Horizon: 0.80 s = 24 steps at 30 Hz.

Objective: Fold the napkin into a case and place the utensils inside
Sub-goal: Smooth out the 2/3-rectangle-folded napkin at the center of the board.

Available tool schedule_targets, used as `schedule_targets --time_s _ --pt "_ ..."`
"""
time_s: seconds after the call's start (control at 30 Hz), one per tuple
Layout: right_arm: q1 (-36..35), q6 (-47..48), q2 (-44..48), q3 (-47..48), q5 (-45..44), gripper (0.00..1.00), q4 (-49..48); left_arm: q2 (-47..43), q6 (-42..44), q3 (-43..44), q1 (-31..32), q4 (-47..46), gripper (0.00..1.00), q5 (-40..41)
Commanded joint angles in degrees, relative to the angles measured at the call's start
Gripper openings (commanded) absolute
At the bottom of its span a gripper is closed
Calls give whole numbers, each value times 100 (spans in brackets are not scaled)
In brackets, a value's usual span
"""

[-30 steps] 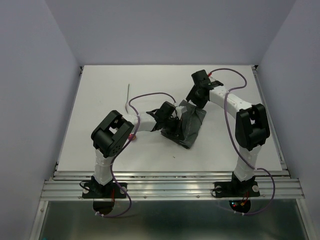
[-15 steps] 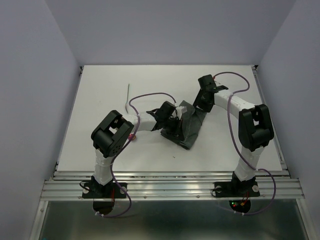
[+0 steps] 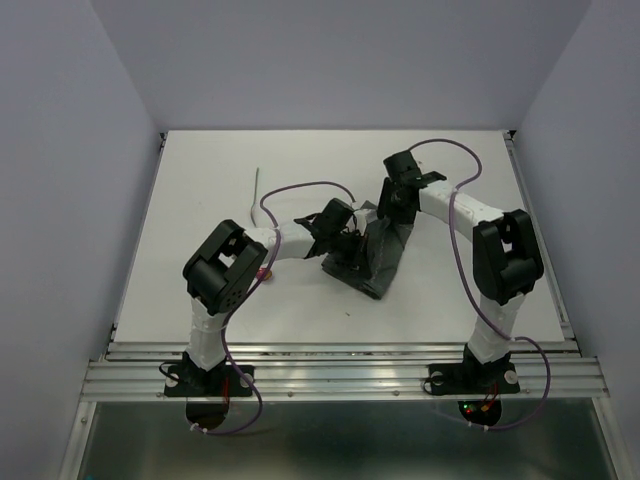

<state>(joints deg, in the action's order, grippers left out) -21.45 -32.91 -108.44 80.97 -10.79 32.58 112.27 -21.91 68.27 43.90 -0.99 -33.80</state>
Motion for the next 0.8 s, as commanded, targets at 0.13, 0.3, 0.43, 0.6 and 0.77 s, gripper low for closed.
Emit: schedule_targets --time_s 0.13,0.3,0.43,0.6,0.77 --pt "-395 381 -133 428 -485 56 257 32 126 266 -22 56 0 -144" --pt "-500 250 -300 534 -740 56 521 14 126 222 -57 56 0 -153" --pt "-553 162 -291 376 -715 55 557 -21 100 178 -92 20 0 -153" --pt "-553 -14 -221 139 -460 55 469 -91 -6 20 -180 -138 0 -179" --pt "-658 -128 -168 -54 -179 55 381 -117 -76 -51 -215 -252 0 -197"
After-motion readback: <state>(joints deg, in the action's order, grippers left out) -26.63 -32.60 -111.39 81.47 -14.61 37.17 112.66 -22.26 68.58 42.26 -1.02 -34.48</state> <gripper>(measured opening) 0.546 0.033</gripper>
